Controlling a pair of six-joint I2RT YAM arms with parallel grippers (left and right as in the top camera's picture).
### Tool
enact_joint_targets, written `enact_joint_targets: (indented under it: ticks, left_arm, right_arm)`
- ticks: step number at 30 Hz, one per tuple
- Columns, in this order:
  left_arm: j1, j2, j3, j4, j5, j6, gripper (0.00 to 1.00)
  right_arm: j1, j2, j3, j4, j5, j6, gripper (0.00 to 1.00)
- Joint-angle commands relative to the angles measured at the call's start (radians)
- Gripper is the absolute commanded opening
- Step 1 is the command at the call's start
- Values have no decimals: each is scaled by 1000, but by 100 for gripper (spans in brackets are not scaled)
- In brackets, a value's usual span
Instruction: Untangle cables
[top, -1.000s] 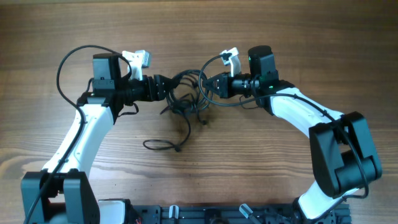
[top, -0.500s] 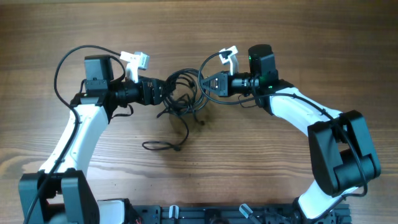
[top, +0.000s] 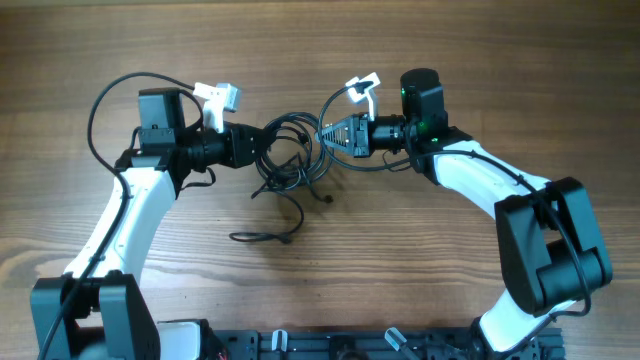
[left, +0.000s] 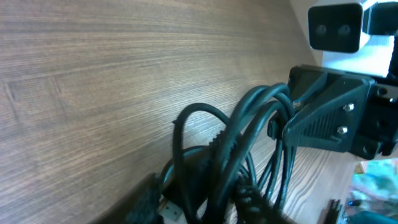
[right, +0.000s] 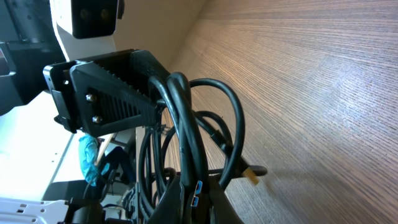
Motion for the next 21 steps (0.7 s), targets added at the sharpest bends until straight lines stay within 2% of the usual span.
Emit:
enact_joint_targets:
  ticks: [1,6,7,9,10,12,15,18,21]
  left_arm:
    - [-4,7,15,8,-6,3,4]
    - [-4,7,15,13,-7,-18,4]
    - [-3,7,15,12,-7,-18,4]
    - [-3,7,15,12,-8,-17,4]
    - [-3,7,15,12,-11,-17,4]
    - [-3,7,15,12,-40,-17,4]
    - [-4,7,15,12,-49,-17,4]
    - [-3,7,15,12,-49,-18,4]
    - [-4,7,15,12,-49,-18,4]
  right_arm:
    - [2,17,3,19,-51,1,4]
    - [1,17,3,37,-34,6,6]
    - [1,17,3,37,-16,7,13]
    - [0,17,3,35,43,7,53]
    - [0,17,3,35,57,15,60]
    - [0,17,3,34,64,40,64]
    - [2,14,4,24,56,73,64]
    - [2,-11,4,-43,68,73,63]
    - [18,-45,4,-156,127,16,59]
